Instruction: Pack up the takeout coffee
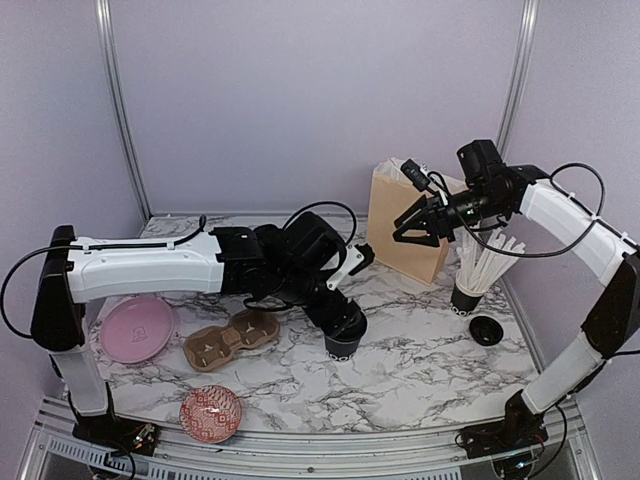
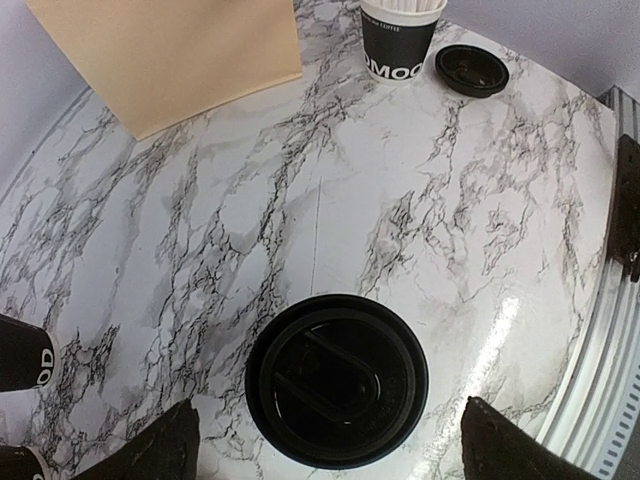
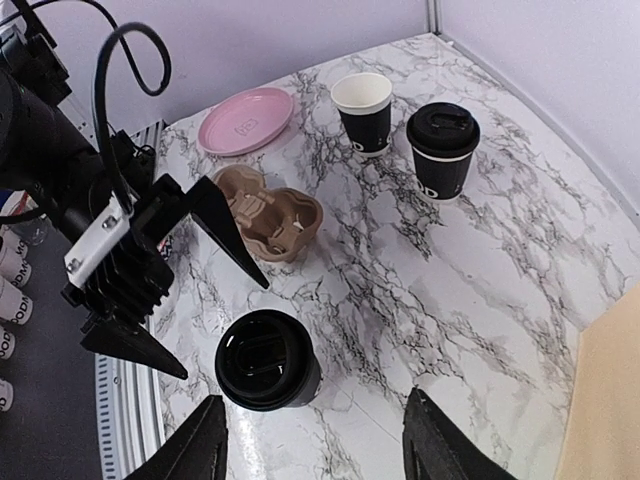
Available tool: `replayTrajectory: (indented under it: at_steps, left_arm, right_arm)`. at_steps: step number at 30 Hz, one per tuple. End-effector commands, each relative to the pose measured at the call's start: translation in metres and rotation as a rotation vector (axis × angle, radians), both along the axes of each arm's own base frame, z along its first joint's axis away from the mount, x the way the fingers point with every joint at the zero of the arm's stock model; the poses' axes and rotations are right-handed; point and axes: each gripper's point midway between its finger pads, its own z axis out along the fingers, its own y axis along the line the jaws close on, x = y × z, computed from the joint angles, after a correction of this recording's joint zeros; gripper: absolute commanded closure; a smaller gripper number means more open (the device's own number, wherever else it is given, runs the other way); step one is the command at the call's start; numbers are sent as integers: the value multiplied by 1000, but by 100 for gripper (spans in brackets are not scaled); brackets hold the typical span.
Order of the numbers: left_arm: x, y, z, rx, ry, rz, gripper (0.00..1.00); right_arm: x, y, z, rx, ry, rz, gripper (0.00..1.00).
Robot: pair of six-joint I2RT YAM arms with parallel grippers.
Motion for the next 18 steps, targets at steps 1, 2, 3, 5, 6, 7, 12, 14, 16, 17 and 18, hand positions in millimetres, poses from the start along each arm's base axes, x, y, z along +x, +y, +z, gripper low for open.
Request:
replayTrajectory:
  at_steps: [1,2,3,5,6,7,12,14,16,17,18]
  left_arm:
    - [-6,0,-25,111,39,-64,8]
    - [-6,-1,-29,119,50,-61,8]
    - [-5,-2,-33,131,58,-60,8]
    - [-3,-4,-42,153,67,-58,8]
    - [-2,-4,-46,163,70,-55,8]
    - [-1,-4,-49,164,85,-33,8]
    - [8,-3,-56,161,121,13,13]
    - [10,-3,-57,154,135,16,17]
    - [10,-3,-59,148,154,14,22]
    - [10,-4,-60,145,162,10,24]
    - [9,-4,-61,143,172,9,26]
  right_arm:
    - [10,-7,5,20,-37,-16,42]
    - [11,-8,6,18,-41,-19,42]
    - [10,-9,7,19,-45,-20,42]
    - [11,-10,8,22,-47,-22,42]
    - [11,-9,9,23,-46,-21,42]
    - [11,-9,9,25,-45,-18,42]
    - [10,-8,6,31,-31,-10,42]
    - [10,-8,3,28,-26,-8,42]
    - [10,-8,0,25,-21,-8,42]
    - [10,-8,-1,23,-21,-8,42]
    - [9,-8,-2,21,-19,-8,42]
